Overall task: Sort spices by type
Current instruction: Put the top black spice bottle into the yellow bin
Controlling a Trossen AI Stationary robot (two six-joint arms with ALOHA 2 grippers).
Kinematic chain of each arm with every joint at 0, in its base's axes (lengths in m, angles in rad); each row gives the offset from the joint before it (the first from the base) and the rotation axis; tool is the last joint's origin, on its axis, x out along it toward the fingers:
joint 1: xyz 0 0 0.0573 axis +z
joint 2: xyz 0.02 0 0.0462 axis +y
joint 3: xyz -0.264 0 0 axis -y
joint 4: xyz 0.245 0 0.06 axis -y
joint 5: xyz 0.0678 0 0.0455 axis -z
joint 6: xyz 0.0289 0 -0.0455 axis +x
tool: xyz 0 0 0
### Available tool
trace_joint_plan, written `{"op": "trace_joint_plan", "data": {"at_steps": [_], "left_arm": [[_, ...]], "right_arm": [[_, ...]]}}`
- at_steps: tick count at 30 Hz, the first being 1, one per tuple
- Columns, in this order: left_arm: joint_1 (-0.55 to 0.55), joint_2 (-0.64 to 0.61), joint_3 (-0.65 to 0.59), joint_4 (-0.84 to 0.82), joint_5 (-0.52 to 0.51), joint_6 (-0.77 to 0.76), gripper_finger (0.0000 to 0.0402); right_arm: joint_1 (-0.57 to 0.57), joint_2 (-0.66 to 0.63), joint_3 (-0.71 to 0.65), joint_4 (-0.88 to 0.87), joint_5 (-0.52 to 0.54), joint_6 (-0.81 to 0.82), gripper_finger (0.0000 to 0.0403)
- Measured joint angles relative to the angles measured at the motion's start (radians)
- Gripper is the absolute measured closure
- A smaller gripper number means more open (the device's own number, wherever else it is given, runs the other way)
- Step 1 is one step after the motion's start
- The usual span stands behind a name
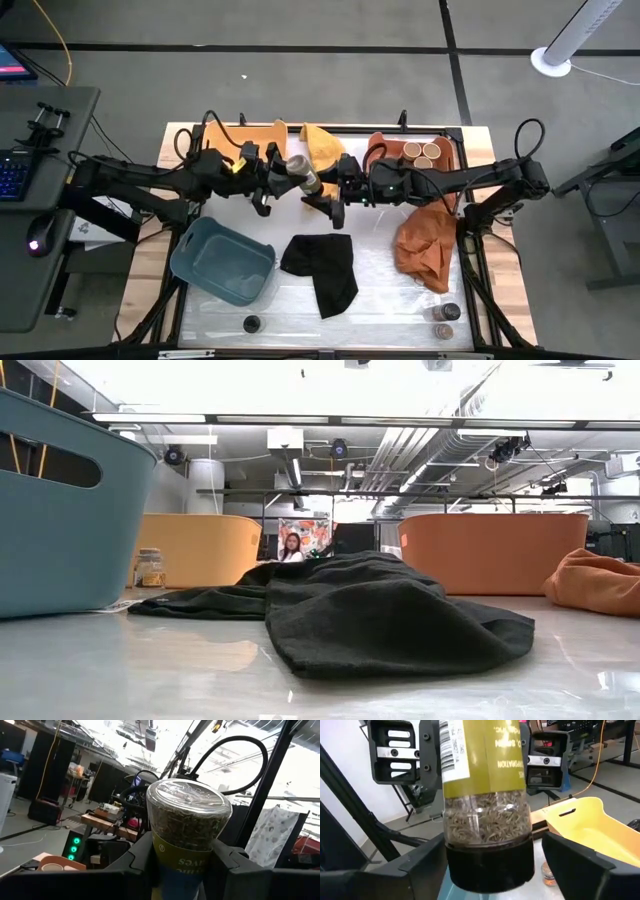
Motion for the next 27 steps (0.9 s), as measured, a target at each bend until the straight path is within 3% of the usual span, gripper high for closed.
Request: {"op": "trace_joint_plan", "data": {"at_steps": [8, 18, 27], "left_arm": [[0.0, 0.0, 0.0, -0.024, -0.002, -0.006, 0.0297], [0.0, -0.025, 0.0, -0.086, 0.0, 0.025, 0.0233], [-0.005, -0.146, 0.024, -0.484, 0.064, 0.124, 0.0163]], "right_arm": [[0.001, 0.0, 0.0, 0.013, 0.006, -0.008, 0.0201], [0.0, -0.009, 0.001, -0.033, -0.011, -0.024, 0.0204], [0.0, -0.087, 0.002, -0.344, -0.022, -0.01, 0.0204]]}}
